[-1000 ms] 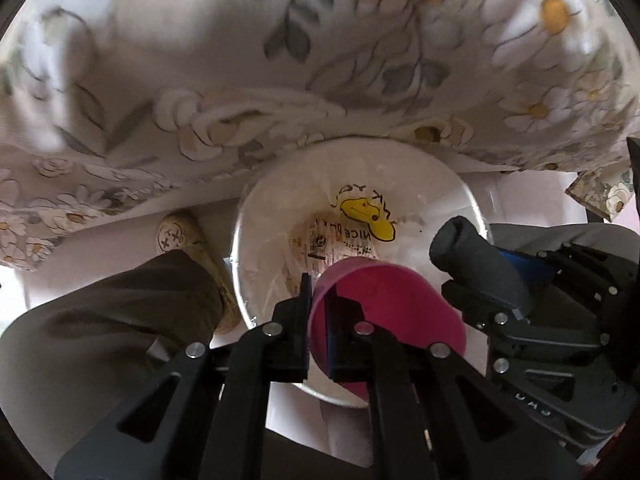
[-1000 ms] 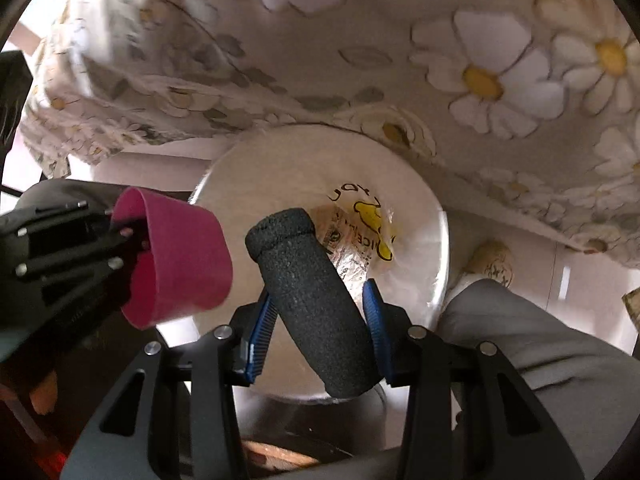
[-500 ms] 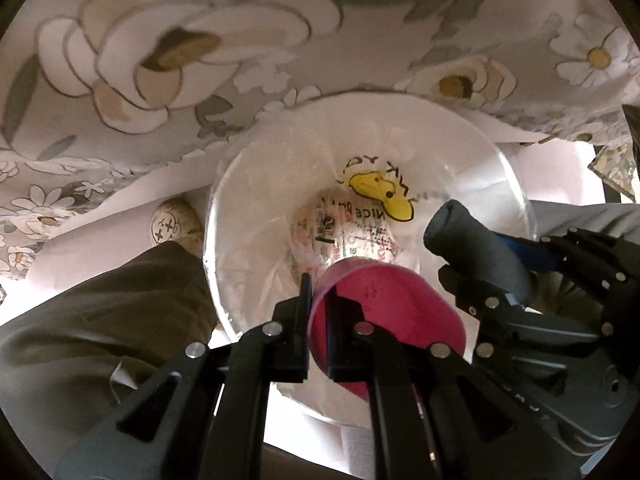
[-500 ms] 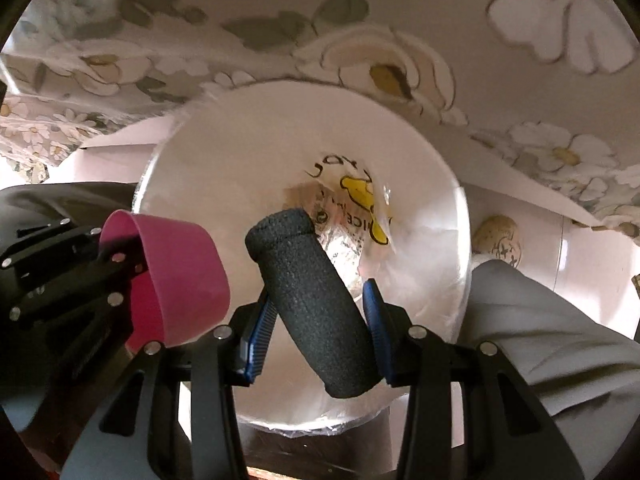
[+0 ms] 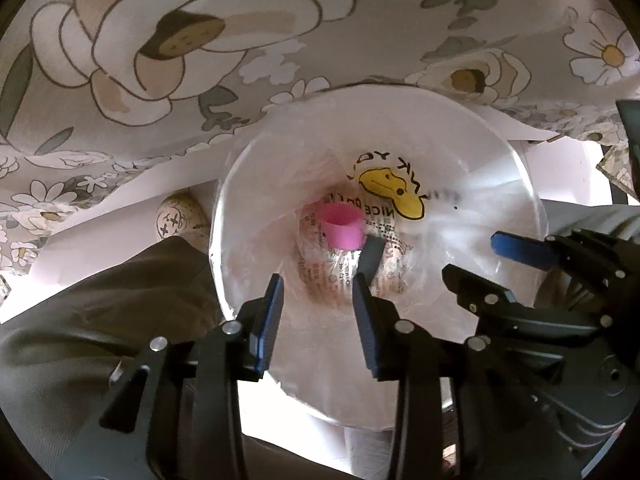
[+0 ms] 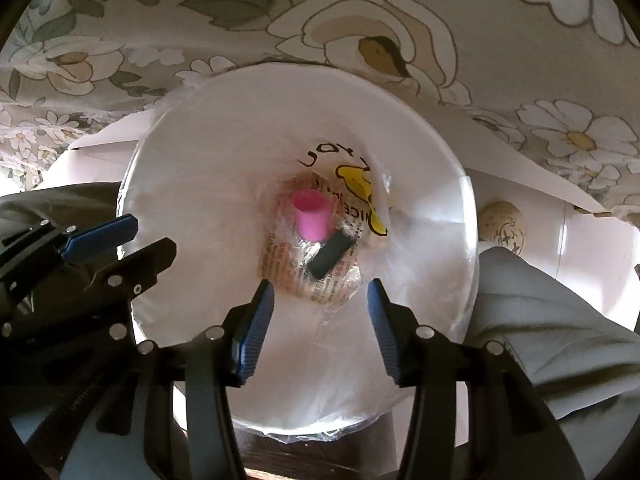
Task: Collect trash
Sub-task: 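Open left tool over bin dropping pink cup while right tool drops black tube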
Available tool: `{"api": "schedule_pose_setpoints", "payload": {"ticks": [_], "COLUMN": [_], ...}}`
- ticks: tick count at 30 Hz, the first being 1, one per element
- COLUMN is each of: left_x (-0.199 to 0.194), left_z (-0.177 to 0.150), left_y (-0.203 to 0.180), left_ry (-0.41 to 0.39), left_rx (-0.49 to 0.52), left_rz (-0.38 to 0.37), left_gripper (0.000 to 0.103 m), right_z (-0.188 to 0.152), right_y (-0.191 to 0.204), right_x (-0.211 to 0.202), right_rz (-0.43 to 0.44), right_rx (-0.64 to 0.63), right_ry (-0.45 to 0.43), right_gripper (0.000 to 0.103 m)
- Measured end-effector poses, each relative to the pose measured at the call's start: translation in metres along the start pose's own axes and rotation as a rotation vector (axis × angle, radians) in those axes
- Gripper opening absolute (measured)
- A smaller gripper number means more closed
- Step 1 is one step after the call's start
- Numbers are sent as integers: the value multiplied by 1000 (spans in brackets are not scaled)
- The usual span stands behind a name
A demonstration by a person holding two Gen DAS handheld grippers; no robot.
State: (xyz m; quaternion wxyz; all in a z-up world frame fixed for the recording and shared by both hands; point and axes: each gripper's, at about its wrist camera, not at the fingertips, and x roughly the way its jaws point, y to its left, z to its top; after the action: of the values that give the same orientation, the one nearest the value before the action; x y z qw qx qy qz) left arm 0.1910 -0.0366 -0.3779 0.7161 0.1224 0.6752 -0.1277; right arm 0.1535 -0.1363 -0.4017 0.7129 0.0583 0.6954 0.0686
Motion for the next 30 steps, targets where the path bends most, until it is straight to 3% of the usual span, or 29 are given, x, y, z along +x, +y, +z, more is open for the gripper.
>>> {"api": "schedule_pose_setpoints", "payload": {"ticks": [19, 30], "left_x": [-7, -59], "left_z": [-3, -6], "left_y": [-1, 7], "left_ry": [-20, -123], "left_rx": [-6, -14], "left_rz": [23, 39], "left_gripper": [37, 37], "right_z": [0, -8], "right_y": [2, 11], "right_x": [-17, -70], "right_rz": [-4, 12], "right_rx": [-10, -59], "right_ry": [-38, -138], "right_gripper": [51, 51]}}
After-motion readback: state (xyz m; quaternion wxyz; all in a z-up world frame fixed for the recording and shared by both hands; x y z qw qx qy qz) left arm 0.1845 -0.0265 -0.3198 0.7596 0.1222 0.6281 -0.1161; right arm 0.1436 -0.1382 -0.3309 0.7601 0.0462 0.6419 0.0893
